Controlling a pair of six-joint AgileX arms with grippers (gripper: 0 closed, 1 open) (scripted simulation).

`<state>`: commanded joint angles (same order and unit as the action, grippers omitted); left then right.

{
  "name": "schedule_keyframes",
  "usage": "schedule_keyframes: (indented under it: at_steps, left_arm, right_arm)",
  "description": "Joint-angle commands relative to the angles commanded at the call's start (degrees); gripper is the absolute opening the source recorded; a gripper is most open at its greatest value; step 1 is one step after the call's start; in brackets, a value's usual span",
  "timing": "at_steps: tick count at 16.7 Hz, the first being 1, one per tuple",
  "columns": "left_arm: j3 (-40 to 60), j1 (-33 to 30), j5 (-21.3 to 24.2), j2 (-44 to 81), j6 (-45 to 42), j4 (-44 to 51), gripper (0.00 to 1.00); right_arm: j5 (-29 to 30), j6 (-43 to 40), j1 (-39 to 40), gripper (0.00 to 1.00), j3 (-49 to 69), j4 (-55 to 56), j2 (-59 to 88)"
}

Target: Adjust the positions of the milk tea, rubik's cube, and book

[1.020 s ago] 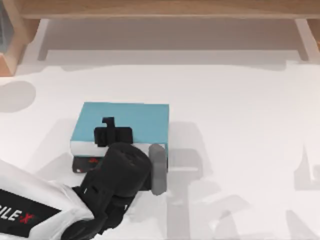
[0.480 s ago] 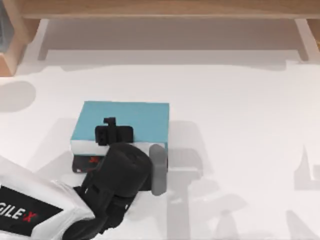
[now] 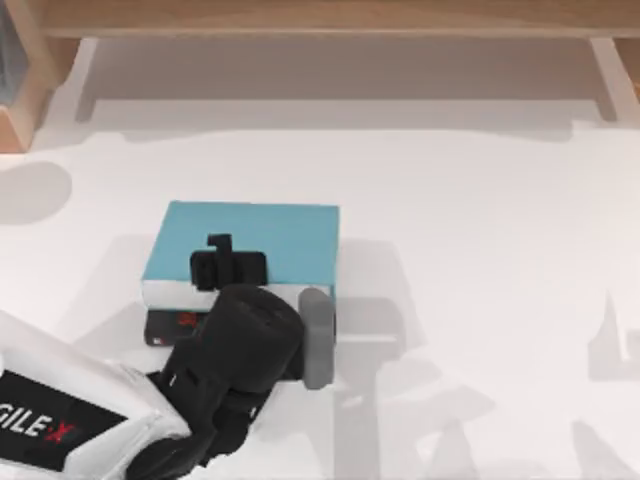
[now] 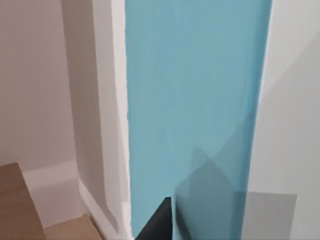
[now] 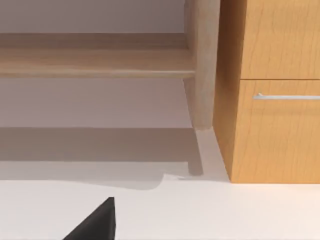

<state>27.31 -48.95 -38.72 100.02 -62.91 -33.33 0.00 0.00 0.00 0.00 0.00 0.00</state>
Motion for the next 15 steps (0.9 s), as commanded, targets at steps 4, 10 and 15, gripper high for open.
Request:
schedule_keyframes:
  at_steps: [4, 10, 15]
  left_arm:
    - [0.0, 0.0, 0.0, 0.0, 0.0, 0.0, 0.60]
    - [0.0, 0.0, 0.0, 0.0, 0.0, 0.0, 1.00]
    - [0.0, 0.0, 0.0, 0.0, 0.0, 0.0, 1.00]
  right_arm:
    - [0.0, 0.0, 0.0, 1.00, 0.0, 0.0, 0.0]
    - [0.0, 0.0, 0.0, 1.00, 0.0, 0.0, 0.0]
    - [0.0, 0.0, 0.0, 1.00, 0.0, 0.0, 0.0]
